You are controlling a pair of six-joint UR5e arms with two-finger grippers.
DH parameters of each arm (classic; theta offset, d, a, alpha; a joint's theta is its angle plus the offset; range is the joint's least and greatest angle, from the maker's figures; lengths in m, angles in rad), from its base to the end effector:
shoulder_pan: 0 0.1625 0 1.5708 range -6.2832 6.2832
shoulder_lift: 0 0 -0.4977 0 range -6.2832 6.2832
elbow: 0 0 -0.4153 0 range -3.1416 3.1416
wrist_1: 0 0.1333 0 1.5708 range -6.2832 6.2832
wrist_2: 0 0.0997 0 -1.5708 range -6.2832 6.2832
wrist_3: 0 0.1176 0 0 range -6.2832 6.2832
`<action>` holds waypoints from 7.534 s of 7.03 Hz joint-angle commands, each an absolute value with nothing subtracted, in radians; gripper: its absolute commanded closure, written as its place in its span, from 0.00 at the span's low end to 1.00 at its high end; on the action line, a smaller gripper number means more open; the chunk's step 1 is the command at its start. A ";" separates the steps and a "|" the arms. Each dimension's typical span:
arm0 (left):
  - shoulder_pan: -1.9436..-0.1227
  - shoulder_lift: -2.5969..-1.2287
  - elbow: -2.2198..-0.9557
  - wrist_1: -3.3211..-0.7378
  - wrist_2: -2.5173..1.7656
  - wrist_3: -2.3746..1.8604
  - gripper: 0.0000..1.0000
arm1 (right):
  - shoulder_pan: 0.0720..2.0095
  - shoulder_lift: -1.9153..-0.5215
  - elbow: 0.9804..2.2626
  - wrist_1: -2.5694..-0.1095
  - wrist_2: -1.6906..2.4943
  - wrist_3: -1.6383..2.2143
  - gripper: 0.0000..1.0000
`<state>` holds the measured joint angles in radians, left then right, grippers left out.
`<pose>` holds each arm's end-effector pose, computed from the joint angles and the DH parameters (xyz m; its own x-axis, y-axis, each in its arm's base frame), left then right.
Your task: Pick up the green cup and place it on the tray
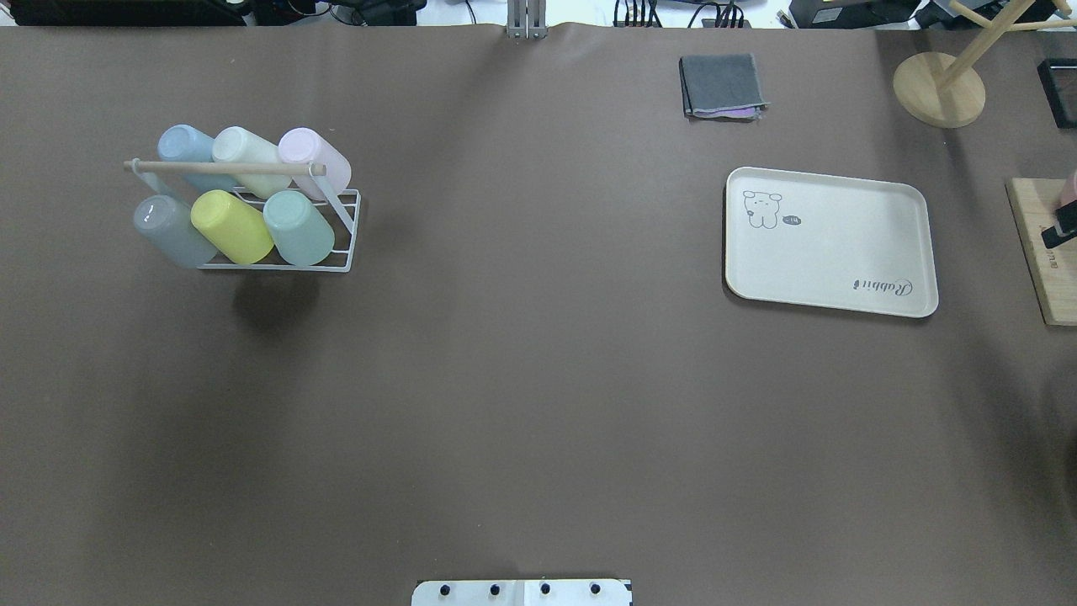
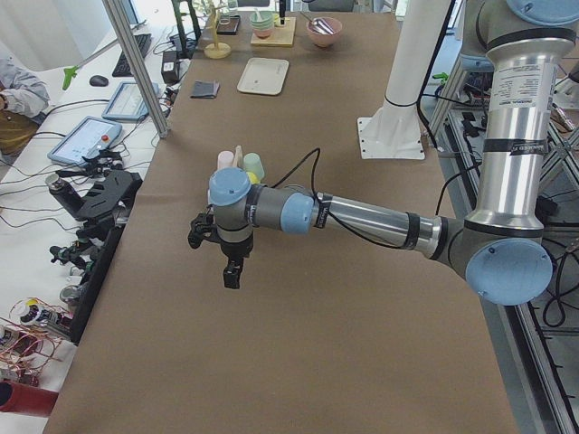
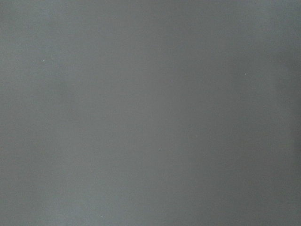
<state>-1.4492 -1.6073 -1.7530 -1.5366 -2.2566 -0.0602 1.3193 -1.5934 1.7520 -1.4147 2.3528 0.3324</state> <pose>0.0069 -0.5414 0.6409 0.7599 0.1501 -0.6325 -0.0737 0.9866 0.1457 -0.0804 -0.5157 0.6430 0.6755 -0.0661 0.7344 0.0172 0.9971 0.0739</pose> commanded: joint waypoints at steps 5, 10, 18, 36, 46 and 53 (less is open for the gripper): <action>-1.143 -1.782 -1.974 -1.278 -2.047 -0.060 0.02 | 1.220 -1.468 1.510 -1.121 2.333 0.505 0.00; -0.836 -2.136 -1.988 -0.836 -1.705 0.170 0.02 | 1.175 -1.352 1.343 -1.121 2.336 0.520 0.02; -0.426 -2.374 -1.843 -0.529 -1.086 0.525 0.02 | 1.114 -1.348 1.278 -1.063 2.336 0.540 0.22; -0.318 -2.299 -1.553 -0.646 -0.727 0.520 0.02 | 1.193 -1.296 1.354 -1.062 2.454 0.549 1.00; -0.344 -2.301 -1.462 -0.605 -0.564 0.418 0.03 | 0.852 -1.000 1.355 -1.057 2.274 1.052 1.00; -0.342 -2.302 -1.434 -0.589 -0.566 0.362 0.12 | 0.742 -0.972 1.355 -1.055 2.223 1.152 1.00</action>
<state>-0.3421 -2.3012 -1.4368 -0.5889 -0.5654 0.3629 0.7540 -0.9697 1.3552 -1.0554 2.2294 1.1521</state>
